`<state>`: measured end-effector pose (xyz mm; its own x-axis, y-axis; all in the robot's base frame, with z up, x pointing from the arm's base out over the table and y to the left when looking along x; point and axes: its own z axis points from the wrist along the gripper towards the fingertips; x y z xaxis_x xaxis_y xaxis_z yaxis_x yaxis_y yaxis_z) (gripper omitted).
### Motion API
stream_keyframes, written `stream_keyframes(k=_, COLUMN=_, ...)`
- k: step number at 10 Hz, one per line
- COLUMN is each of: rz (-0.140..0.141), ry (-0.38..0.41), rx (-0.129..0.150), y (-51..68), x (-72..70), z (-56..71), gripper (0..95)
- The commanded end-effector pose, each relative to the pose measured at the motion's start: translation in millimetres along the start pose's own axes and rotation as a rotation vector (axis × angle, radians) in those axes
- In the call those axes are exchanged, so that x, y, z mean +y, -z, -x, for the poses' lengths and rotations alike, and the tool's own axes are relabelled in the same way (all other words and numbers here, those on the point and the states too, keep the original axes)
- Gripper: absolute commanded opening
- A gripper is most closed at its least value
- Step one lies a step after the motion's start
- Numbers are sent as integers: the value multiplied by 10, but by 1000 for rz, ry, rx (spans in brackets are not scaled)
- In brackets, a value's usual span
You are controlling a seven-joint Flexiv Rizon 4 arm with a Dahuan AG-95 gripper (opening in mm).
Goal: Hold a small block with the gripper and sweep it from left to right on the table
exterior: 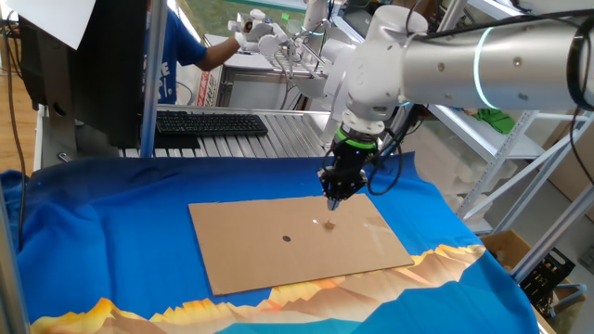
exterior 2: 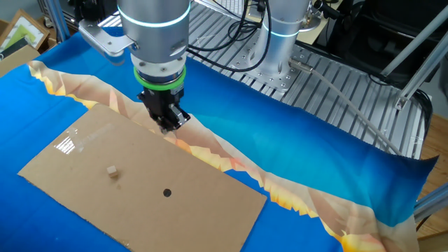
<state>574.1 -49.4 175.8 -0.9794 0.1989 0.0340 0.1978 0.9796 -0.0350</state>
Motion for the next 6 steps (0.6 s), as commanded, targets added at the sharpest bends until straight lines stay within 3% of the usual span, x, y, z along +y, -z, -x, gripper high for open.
stream_keyframes(k=1, rz=-1, ry=-65, rx=-21, y=7, x=-26, z=65, gripper=0)
stream_keyframes(k=2, rz=5, ry=-61, rx=-8, y=13, x=-86, z=181, gripper=0)
stream_keyframes(k=3, rz=6, ry=-66, rx=-16, y=-12, x=-120, z=220, gripper=0)
stream_keyframes(k=4, rz=-9, ry=-96, rx=-43, y=-66, x=-119, z=225, gripper=0)
stream_keyframes(k=6, rz=18, ry=-110, rx=-21, y=-87, x=-129, z=231, gripper=0)
